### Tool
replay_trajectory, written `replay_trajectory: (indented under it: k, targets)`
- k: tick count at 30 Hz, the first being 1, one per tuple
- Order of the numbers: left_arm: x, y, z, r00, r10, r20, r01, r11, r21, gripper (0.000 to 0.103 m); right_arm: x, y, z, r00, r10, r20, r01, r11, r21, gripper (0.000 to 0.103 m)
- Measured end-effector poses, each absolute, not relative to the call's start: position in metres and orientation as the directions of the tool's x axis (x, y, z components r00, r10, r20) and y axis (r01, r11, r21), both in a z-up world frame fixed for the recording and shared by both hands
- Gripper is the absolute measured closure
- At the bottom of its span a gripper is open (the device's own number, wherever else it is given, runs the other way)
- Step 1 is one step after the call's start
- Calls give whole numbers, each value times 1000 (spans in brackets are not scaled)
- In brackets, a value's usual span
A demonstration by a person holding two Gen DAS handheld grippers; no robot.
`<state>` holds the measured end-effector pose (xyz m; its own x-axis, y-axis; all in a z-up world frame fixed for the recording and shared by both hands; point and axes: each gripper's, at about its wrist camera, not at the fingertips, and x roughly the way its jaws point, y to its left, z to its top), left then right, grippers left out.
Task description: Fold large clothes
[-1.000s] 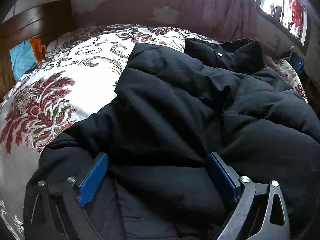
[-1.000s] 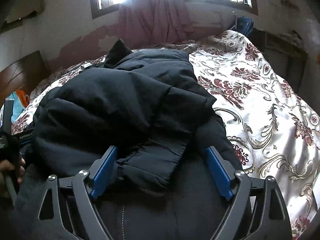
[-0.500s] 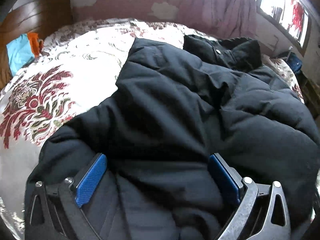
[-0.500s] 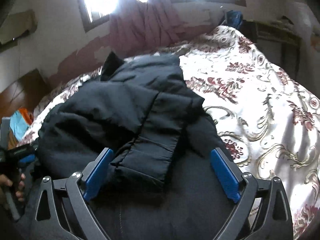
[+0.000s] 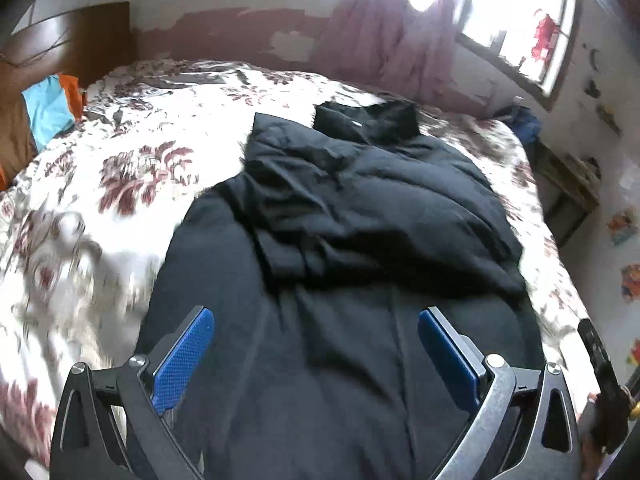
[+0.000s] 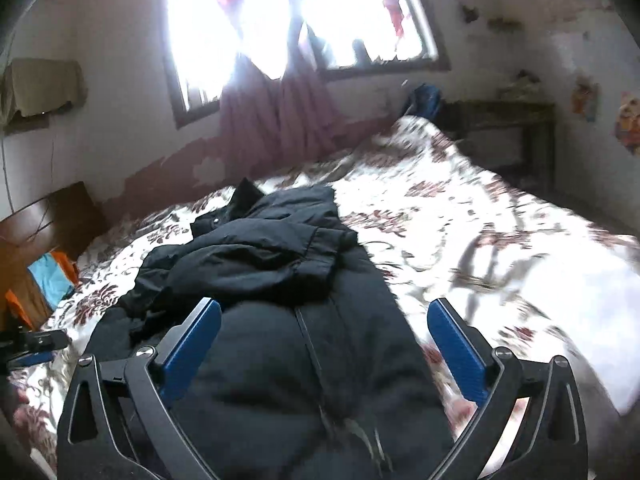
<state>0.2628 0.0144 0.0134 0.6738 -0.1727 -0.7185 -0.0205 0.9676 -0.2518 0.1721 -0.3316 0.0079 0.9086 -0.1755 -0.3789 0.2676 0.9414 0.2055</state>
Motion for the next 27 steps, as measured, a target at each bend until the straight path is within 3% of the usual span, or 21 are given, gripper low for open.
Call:
replay_trajectory:
  k: [4, 10, 27]
  targets:
    - [192, 12, 18, 689, -212, -693, 25, 963, -270, 0, 105, -314, 6, 905, -263, -335, 327, 933, 152, 2]
    - [123, 8, 11, 686, -247, -684, 67, 958, -278, 0, 76, -300, 12, 925, -164, -342, 231, 959, 165, 2]
    - [104, 55, 5, 729, -130, -672, -91, 955, -283, 0, 95, -252, -4, 922, -71, -380, 105, 992, 68, 2]
